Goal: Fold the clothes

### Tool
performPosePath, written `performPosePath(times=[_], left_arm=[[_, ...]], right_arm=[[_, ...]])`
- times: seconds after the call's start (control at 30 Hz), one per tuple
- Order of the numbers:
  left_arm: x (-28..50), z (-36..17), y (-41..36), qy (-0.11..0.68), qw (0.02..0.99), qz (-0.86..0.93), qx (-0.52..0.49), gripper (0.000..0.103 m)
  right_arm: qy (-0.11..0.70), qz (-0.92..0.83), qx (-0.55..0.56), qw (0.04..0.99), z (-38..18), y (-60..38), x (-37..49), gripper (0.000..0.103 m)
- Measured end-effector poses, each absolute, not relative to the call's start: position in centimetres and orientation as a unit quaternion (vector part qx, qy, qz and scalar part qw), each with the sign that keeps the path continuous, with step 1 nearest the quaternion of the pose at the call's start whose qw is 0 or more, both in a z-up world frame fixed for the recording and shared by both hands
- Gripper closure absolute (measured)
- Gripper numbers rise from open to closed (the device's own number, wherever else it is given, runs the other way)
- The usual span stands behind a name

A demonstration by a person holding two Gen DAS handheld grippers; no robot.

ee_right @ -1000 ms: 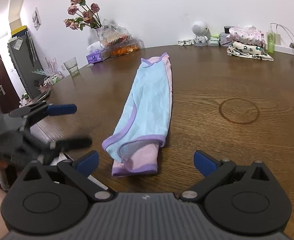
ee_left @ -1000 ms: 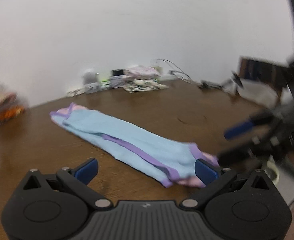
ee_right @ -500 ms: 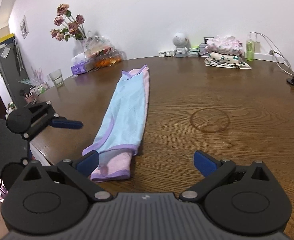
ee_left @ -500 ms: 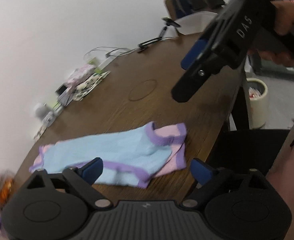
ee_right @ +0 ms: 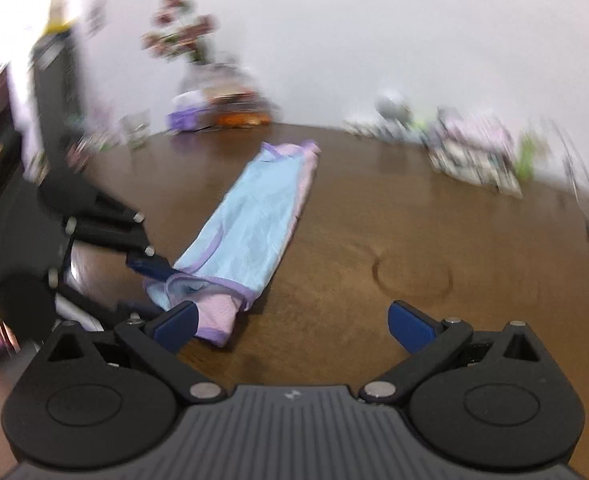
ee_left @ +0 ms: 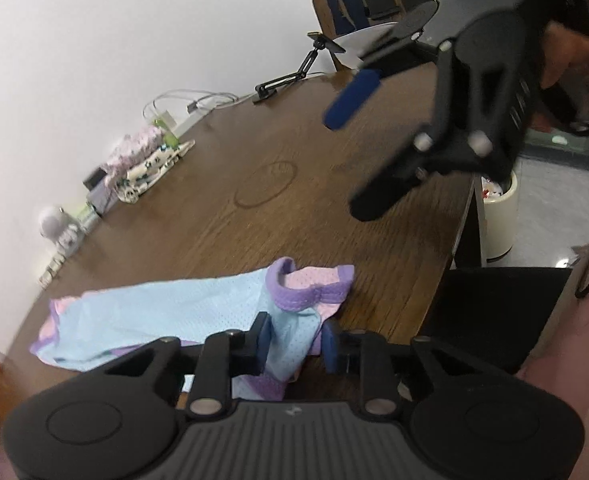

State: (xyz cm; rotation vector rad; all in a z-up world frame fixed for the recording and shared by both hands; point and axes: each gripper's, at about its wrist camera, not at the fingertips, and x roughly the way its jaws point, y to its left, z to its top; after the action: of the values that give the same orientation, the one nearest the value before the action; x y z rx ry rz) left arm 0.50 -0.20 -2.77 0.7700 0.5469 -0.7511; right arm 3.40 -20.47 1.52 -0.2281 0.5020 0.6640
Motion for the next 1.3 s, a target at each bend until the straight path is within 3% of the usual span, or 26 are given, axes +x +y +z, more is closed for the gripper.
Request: performPosePath(times=[0.3,0.53,0.63,0.7,0.77,0.87,0.97,1.0,1.13,1.3], left_arm=[[3.3,-0.3,2.3,0.328,0.832,-0.368,0.255,0.098],[5.8,1.4,3.9,0.361,0.826,-0.381,0.205,0.098],[6.7,2.0,4.2,0.37,0.823,-0.386,0.188,0.098],[7.3,2.3,4.5,0.373,0.825,-0.385,0.181,0.098],[7.5,2.3,4.6,0.373,0.825,-0.381,0.185,0.098],[7.4,2.2,4.7,0.37,0.829,-0.372,0.194,0.088],[6.5,2.6,5.3,0.348,0.842,-0.357,0.207,0.054],[6.2,2.8,5.6,0.34,0.846,-0.353,0.211,0.047],[5.1,2.5,6.0,0.325,0.844,-0.354,0.24,0.039],[4.0,1.1,5.1,0.306,0.837,-0.347,0.293,0.038]], right_arm=[[0.154,0.476,-0.383,0.777,1.4,-15.8,3.9,0.002],[0.14,0.548,-0.461,0.684,0.8,-12.1,6.8,0.021],[0.145,0.572,-0.464,0.661,0.8,-11.1,7.6,0.034],[0.148,0.588,-0.466,0.645,0.8,-10.5,8.1,0.063],[0.151,0.603,-0.468,0.628,0.8,-9.8,8.7,0.083],[0.168,0.615,-0.461,0.618,0.9,-9.2,9.5,0.091],[0.205,0.622,-0.426,0.625,1.5,-9.0,10.6,0.093],[0.22,0.626,-0.405,0.629,1.9,-9.0,11.1,0.094],[0.272,0.633,-0.328,0.647,3.5,-9.0,13.0,0.095],[0.304,0.626,-0.279,0.662,4.8,-9.5,14.3,0.095]])
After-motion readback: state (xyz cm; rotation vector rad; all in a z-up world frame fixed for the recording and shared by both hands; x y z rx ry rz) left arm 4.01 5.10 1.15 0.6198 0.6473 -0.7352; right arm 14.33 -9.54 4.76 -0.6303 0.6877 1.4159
